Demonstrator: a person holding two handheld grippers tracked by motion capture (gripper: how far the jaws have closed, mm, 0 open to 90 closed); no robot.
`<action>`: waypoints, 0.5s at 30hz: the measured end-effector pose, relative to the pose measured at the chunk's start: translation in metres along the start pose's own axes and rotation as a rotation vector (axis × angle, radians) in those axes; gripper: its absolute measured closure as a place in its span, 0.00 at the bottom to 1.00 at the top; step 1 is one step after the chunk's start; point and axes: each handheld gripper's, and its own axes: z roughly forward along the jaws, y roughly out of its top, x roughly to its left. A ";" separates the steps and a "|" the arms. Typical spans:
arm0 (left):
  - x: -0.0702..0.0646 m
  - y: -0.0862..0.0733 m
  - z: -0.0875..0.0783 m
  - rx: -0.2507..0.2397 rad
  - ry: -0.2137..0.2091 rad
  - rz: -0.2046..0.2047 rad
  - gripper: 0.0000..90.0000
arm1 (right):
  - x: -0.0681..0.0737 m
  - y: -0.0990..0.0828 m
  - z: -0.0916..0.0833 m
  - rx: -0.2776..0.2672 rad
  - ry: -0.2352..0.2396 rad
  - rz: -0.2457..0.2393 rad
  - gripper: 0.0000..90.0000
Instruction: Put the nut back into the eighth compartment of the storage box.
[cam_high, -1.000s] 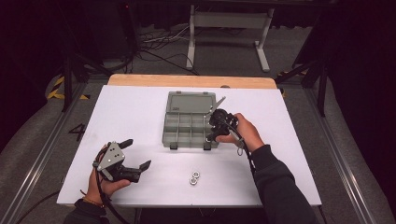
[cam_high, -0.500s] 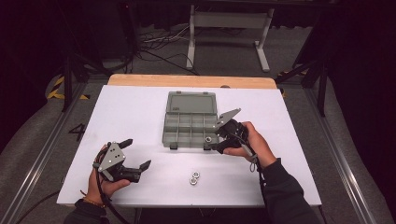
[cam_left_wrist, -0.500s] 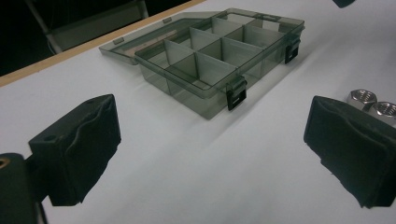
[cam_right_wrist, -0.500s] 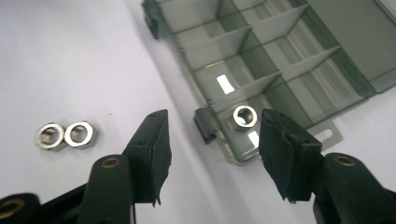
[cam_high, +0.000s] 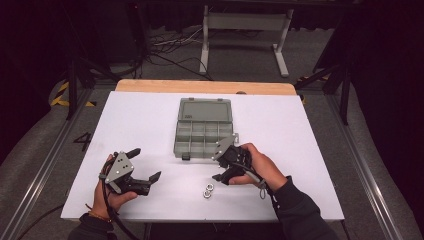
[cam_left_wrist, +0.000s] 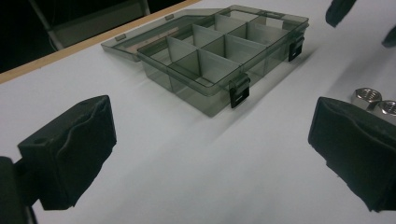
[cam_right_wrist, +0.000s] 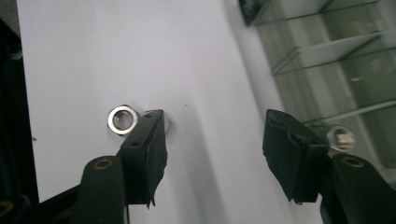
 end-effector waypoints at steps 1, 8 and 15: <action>0.000 0.000 0.000 0.000 0.000 0.000 0.02 | 0.000 0.000 0.000 0.000 0.000 0.000 0.45; 0.000 0.000 0.000 0.000 -0.002 -0.002 0.02 | 0.007 0.003 0.022 0.063 0.046 -0.007 0.45; 0.000 0.000 0.001 0.011 0.000 0.000 0.02 | 0.013 0.005 0.036 0.107 0.096 -0.017 0.48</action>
